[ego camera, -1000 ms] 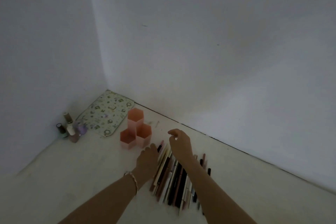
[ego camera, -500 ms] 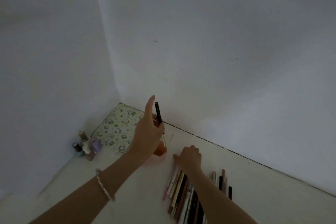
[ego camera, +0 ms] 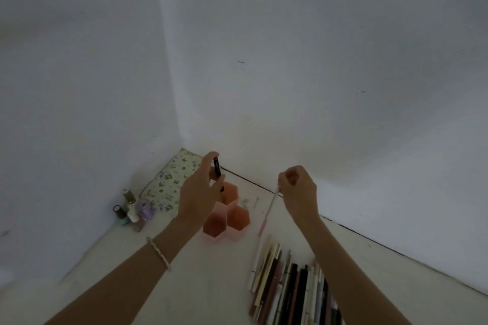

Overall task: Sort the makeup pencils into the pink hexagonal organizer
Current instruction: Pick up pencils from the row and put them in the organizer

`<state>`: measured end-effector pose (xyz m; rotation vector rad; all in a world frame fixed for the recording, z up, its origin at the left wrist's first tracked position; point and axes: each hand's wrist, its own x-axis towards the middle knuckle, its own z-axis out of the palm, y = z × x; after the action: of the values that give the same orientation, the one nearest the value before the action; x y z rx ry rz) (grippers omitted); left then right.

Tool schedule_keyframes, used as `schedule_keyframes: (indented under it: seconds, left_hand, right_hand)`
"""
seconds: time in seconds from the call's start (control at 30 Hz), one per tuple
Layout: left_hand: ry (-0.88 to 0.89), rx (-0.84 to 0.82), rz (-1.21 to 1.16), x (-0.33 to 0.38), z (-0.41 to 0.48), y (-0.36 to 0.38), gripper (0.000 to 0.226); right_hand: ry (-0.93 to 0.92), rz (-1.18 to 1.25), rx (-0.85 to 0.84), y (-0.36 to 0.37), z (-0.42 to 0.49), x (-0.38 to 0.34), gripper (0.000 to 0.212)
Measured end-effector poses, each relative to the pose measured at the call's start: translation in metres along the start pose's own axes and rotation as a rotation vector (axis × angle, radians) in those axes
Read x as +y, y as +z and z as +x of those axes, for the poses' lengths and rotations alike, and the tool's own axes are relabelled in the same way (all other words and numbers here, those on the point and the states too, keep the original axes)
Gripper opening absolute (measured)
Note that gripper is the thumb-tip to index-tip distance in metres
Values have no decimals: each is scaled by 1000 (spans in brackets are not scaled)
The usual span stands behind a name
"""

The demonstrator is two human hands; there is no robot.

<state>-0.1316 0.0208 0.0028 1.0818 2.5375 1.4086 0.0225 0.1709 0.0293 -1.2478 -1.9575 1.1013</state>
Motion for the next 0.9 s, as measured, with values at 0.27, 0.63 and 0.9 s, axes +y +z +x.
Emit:
schedule_keyframes:
  seconds: [0.27, 0.63, 0.9]
  left_hand:
    - [119, 171, 241, -10, -5, -10, 21]
    - [4, -283, 36, 56, -49, -3, 14]
    - [-35, -605, 501, 70, -114, 80, 16]
  right_hand:
    - [-272, 382, 201, 15, -15, -56, 2]
    - [-101, 93, -4, 37, -34, -12, 24]
    - [89, -127, -145, -28, -37, 38, 21]
